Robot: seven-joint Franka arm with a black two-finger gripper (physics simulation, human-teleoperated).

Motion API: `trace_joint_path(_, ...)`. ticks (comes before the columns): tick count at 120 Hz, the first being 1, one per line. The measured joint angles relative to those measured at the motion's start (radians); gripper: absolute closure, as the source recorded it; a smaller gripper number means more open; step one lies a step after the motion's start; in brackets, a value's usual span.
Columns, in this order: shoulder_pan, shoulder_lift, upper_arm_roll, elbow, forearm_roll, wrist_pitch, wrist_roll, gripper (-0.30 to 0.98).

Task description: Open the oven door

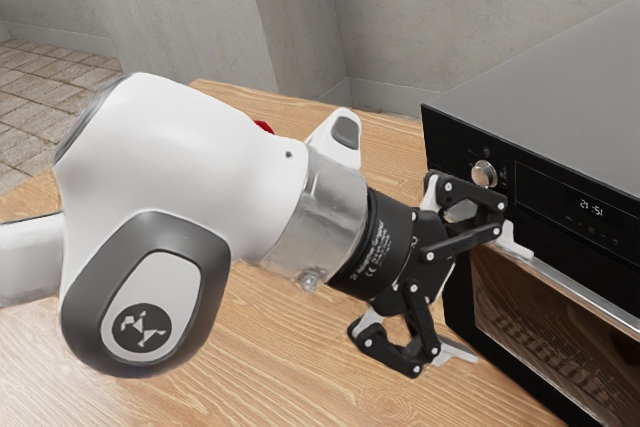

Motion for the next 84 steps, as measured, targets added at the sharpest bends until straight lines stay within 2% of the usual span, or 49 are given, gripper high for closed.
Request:
trace_joint_path(21, 0.018, 0.091, 0.0, 0.063, -0.028, 0.017, -0.018, 0.0)
trace_joint_path(54, 0.027, 0.112, -0.004, 0.062, -0.051, 0.027, -0.032, 0.0)
trace_joint_path(70, 0.038, 0.113, -0.006, 0.023, -0.085, 0.028, -0.036, 0.0)
trace_joint_path(84, 0.047, 0.135, -0.006, 0.013, -0.141, 0.03, -0.027, 0.0)
